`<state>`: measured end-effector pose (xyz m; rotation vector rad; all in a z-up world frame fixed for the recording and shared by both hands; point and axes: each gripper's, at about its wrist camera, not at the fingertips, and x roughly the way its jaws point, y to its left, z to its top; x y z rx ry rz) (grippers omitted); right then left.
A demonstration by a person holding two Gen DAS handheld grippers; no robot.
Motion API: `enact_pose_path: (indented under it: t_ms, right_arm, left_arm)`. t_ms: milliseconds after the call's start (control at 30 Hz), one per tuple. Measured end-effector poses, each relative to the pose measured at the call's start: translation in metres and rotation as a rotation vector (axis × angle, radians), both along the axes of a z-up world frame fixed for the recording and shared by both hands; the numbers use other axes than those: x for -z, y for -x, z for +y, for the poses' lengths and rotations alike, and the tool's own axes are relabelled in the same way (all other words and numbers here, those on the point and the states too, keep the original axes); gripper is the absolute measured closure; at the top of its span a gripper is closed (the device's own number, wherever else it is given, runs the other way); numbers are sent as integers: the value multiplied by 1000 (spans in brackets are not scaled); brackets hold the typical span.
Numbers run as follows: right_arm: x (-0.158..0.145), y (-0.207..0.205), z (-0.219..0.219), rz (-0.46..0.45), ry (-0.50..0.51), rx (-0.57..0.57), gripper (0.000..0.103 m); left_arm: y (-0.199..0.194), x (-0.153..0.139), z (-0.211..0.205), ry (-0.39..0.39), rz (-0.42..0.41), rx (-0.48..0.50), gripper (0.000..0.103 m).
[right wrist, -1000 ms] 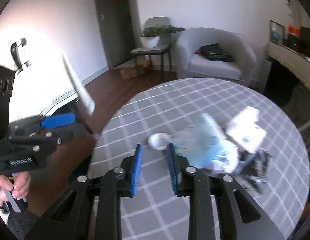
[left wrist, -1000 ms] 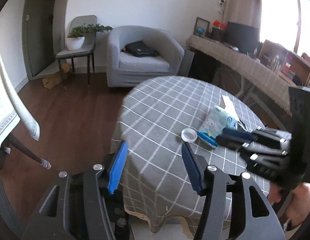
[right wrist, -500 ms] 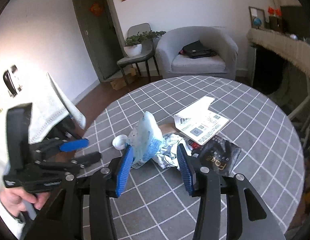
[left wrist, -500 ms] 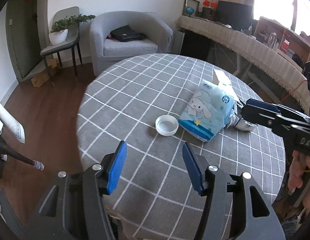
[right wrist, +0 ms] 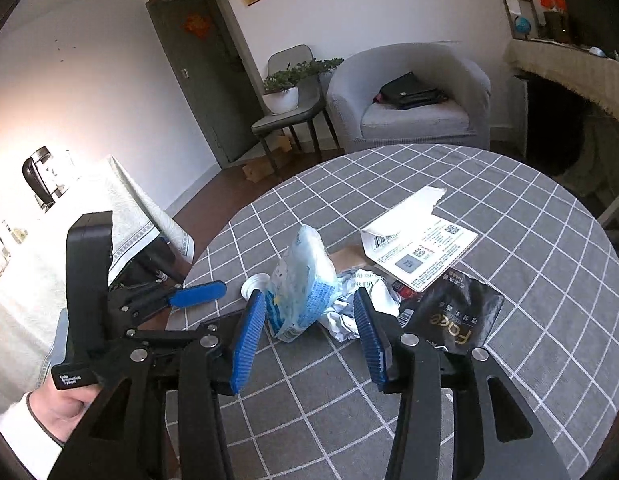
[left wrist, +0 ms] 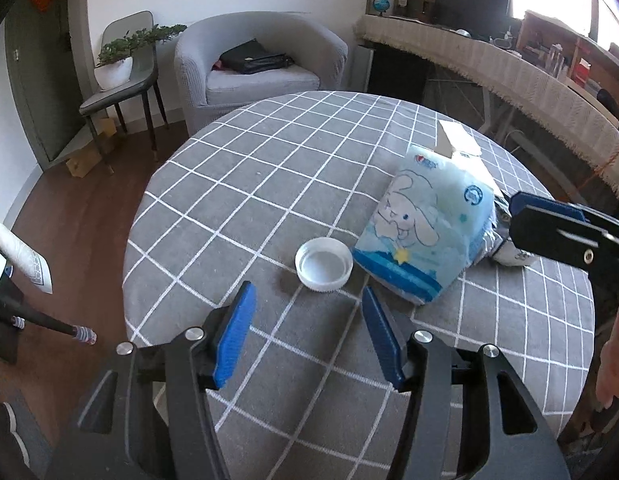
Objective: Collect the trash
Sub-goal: 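Grasp the white plastic cap with the left tool while the right tool grasps the blue snack bag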
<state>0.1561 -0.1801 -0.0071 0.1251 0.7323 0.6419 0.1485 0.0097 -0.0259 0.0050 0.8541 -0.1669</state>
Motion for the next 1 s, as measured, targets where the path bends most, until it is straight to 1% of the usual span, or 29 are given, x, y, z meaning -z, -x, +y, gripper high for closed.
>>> enact_pose_path:
  t_ms: [133, 300, 433, 633, 800, 1000]
  right_arm:
    - [0, -2, -4, 8, -16, 6, 56]
    - [0, -4, -2, 15, -36, 8, 55]
    - [5, -10, 1, 31, -39, 12, 55]
    - [8, -14, 6, 41, -33, 11, 55]
    - [8, -15, 9, 35, -19, 20, 55]
    - [9, -21, 15, 32, -4, 31, 55]
  left_arm:
    - [-4, 0, -3, -12, -5, -1, 45]
    - [-11, 1, -7, -21, -17, -12, 52]
    - [-14, 1, -10, -29, -34, -21, 70]
    - [-16, 0, -4, 8, -42, -30, 71]
    - [-12, -9, 7, 50, -54, -51, 71]
    - [-5, -14, 13, 55, -56, -48, 71]
